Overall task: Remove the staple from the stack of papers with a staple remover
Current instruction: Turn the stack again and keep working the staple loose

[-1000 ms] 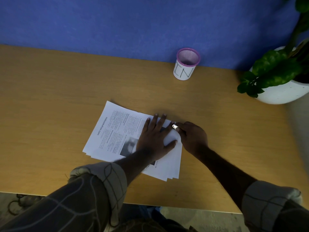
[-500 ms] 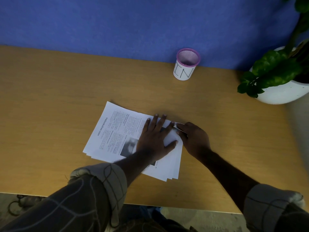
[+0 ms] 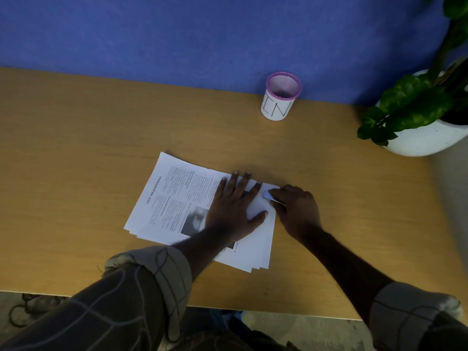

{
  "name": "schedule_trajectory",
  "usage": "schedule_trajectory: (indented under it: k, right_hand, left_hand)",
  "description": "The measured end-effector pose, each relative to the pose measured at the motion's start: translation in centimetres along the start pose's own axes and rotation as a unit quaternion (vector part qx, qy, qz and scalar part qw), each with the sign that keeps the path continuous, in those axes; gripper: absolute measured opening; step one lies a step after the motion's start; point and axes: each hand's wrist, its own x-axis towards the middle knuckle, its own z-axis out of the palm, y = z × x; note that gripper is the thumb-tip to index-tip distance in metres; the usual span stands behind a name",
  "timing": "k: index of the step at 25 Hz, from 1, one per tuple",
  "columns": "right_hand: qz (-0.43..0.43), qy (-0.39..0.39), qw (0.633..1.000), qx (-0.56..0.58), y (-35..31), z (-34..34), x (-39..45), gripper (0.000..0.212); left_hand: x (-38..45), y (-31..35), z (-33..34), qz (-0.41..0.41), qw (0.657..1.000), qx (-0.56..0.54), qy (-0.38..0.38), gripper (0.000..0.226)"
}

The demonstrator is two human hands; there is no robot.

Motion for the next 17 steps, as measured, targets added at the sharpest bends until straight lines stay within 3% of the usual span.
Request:
schedule_trajectory:
  k: [17]
  right_hand:
    - [-0.026, -0.042, 0.996, 0.072, -0.7, 0.1, 1.1, 0.023]
  left_hand:
    - [0.0, 0.0, 0.0, -0.002, 1.000, -0.023, 0.009, 0.075]
